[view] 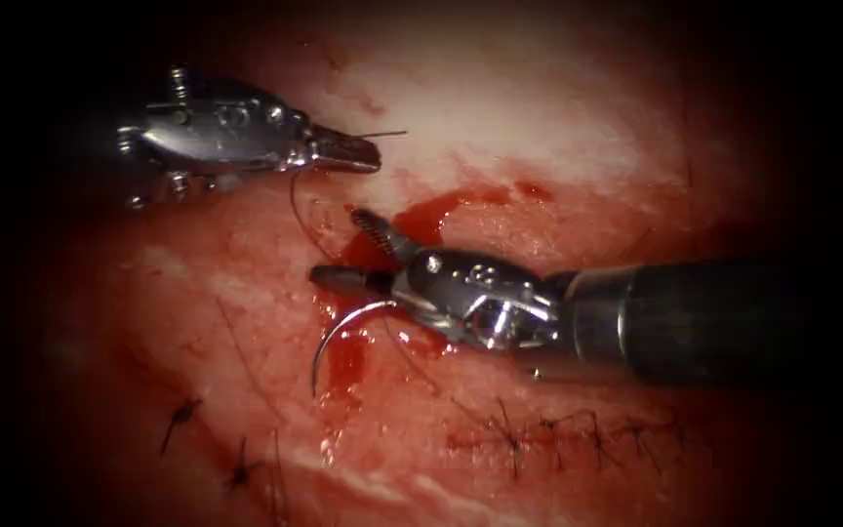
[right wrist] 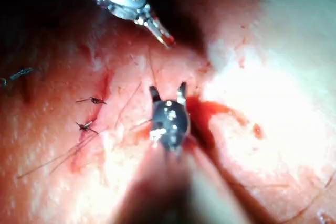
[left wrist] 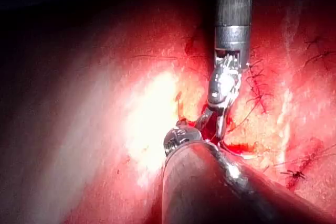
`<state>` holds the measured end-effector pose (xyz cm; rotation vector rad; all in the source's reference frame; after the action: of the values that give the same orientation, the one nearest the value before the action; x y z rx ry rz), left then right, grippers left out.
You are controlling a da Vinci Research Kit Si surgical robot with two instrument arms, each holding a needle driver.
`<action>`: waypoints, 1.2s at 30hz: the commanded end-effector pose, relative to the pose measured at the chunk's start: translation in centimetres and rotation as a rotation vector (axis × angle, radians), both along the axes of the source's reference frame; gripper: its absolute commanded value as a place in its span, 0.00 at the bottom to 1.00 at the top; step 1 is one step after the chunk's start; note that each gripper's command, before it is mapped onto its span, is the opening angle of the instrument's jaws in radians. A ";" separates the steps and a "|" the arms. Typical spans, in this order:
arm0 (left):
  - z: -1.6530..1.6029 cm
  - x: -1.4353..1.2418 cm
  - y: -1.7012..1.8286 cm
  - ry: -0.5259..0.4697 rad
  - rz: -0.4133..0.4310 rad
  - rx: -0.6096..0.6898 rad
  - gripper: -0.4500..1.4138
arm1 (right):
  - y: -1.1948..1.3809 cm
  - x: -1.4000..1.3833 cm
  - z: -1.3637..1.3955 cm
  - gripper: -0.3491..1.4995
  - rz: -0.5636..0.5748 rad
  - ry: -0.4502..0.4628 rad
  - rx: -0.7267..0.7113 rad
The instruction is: Wound Closure
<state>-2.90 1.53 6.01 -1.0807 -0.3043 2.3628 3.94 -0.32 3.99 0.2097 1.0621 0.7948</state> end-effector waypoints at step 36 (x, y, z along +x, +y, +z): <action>2.20 1.34 -0.30 0.081 -0.126 0.046 0.87 | -0.07 -1.52 -0.58 0.91 0.103 -0.023 -0.020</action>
<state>-1.46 1.25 8.17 -0.9526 -0.2530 2.2659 2.36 -0.32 3.36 0.1264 1.0649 0.8781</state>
